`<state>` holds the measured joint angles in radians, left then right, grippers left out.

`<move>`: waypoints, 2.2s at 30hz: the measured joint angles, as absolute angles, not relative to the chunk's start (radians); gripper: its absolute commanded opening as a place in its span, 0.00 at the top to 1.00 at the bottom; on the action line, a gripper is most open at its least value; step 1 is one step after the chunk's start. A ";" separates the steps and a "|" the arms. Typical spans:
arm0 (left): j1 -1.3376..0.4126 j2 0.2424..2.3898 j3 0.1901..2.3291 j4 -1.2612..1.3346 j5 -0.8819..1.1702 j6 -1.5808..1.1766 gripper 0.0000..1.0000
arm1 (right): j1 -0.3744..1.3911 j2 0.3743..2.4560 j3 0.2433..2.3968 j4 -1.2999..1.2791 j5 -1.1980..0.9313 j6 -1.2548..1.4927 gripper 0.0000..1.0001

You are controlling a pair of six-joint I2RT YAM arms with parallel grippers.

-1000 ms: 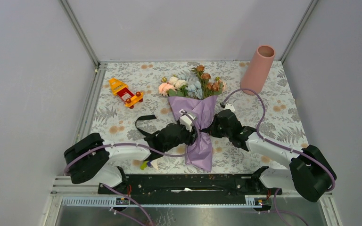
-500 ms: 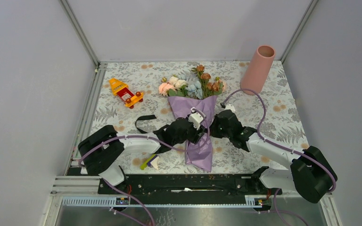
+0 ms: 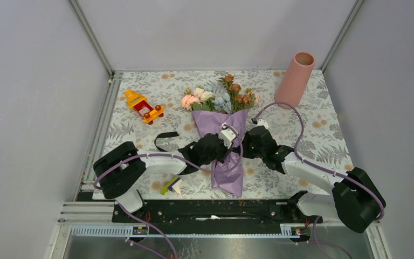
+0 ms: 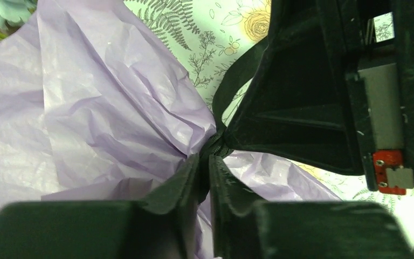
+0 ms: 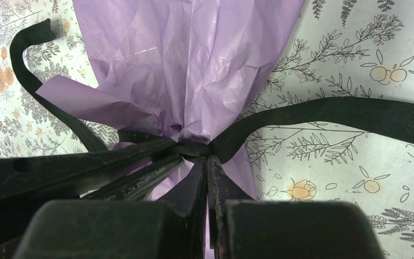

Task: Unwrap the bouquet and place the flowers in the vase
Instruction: Untie the ribbon from the wrapping paper.

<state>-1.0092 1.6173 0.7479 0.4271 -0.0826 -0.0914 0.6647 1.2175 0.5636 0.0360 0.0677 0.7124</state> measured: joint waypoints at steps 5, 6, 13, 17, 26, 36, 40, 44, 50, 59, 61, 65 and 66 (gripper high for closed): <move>-1.010 1.624 0.754 0.427 -0.081 -0.084 1.00 | 0.665 1.217 0.564 0.036 0.067 0.712 1.00; -1.010 1.624 0.753 0.429 -0.082 -0.084 1.00 | 0.665 1.217 0.564 0.036 0.068 0.712 1.00; -1.010 1.592 0.703 0.469 -0.117 -0.115 1.00 | 0.665 1.217 0.564 0.024 0.096 0.713 1.00; -1.010 1.538 0.634 0.506 -0.160 -0.177 1.00 | 0.665 1.217 0.564 -0.001 0.115 0.715 1.00; -1.009 1.430 0.478 0.572 -0.276 -0.364 0.91 | 0.665 1.214 0.552 -0.036 0.149 0.721 1.00; -1.008 1.325 0.409 0.575 -0.289 -0.404 0.88 | 0.665 1.168 0.517 0.002 0.091 0.713 0.95; -1.008 1.316 0.409 0.585 -0.273 -0.388 0.98 | 0.666 1.131 0.524 0.020 0.050 0.692 0.82; -1.008 1.316 0.409 0.607 -0.257 -0.381 1.00 | 0.682 1.106 0.543 0.025 0.030 0.667 0.75; -1.008 1.316 0.380 0.724 -0.215 -0.382 1.00 | 0.725 1.120 0.590 0.063 -0.013 0.648 0.73; -1.008 1.350 0.367 0.805 -0.179 -0.391 1.00 | 0.744 1.216 0.603 0.119 -0.031 0.658 0.66; -1.008 1.356 0.362 0.809 -0.174 -0.393 1.00 | 0.744 1.235 0.603 0.126 -0.031 0.662 0.65; -1.008 1.358 0.351 0.820 -0.166 -0.399 1.00 | 0.744 1.266 0.606 0.145 -0.031 0.671 0.66; -1.008 1.359 0.350 0.822 -0.165 -0.400 1.00 | 0.744 1.277 0.609 0.150 -0.031 0.672 0.66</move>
<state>-1.0084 1.3590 0.3504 0.8215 -0.1646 -0.4004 0.7444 1.2766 0.6094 0.1505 -0.0307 0.6724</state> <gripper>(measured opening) 0.010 0.343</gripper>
